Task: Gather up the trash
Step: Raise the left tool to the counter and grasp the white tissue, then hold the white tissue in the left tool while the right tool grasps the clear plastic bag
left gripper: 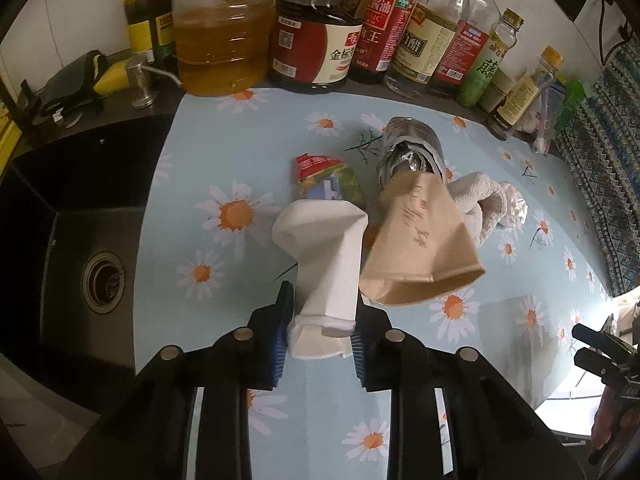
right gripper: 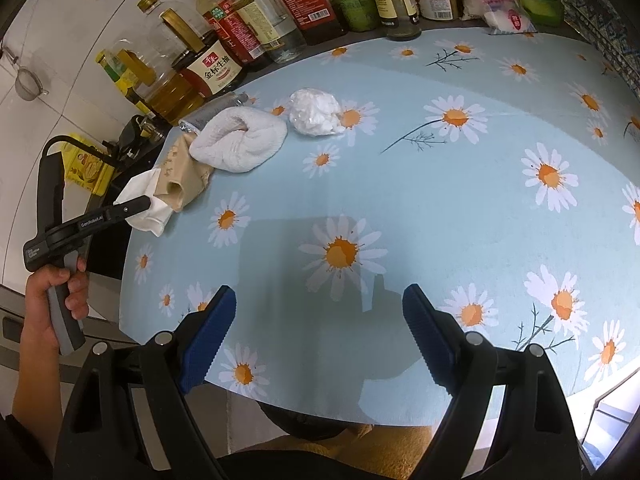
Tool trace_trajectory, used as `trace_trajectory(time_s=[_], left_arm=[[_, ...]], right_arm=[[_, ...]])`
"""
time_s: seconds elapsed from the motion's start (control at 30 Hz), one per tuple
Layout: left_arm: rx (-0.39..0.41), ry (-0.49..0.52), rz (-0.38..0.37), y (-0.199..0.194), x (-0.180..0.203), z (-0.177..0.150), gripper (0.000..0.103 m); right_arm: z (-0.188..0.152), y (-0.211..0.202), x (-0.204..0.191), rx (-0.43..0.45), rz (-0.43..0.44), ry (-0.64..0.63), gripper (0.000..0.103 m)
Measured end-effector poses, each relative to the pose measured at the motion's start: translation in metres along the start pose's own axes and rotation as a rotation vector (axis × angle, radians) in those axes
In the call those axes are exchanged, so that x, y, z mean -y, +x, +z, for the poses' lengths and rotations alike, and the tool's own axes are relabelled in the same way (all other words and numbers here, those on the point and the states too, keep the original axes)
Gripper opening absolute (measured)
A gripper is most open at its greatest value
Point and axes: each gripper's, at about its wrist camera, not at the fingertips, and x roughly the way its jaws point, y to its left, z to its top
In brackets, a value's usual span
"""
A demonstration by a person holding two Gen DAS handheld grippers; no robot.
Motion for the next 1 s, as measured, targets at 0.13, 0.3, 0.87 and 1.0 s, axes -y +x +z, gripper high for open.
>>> trace_trajectory(time_s=[0.13, 0.3, 0.87, 1.0], left_arm=[[0.012, -0.012, 0.005, -0.006, -0.002, -0.007, 0.024], [0.016, -0.032, 0.024, -0.014, -0.005, -0.019, 0.024], [0.052, -0.165, 0.071, -0.051, 0.002, -0.066, 0.024], [0.059, -0.196, 0.079, -0.059, 0.009, -0.076, 0.024]], right_arm=[[0.004, 0.003, -0.002, -0.003, 0.006, -0.018, 0.085], [0.018, 0.008, -0.007, -0.002, 0.018, -0.054, 0.085], [0.125, 0.039, -0.022, 0.037, 0.004, -0.228, 0.084], [0.144, 0.053, -0.022, 0.016, 0.004, -0.253, 0.077]])
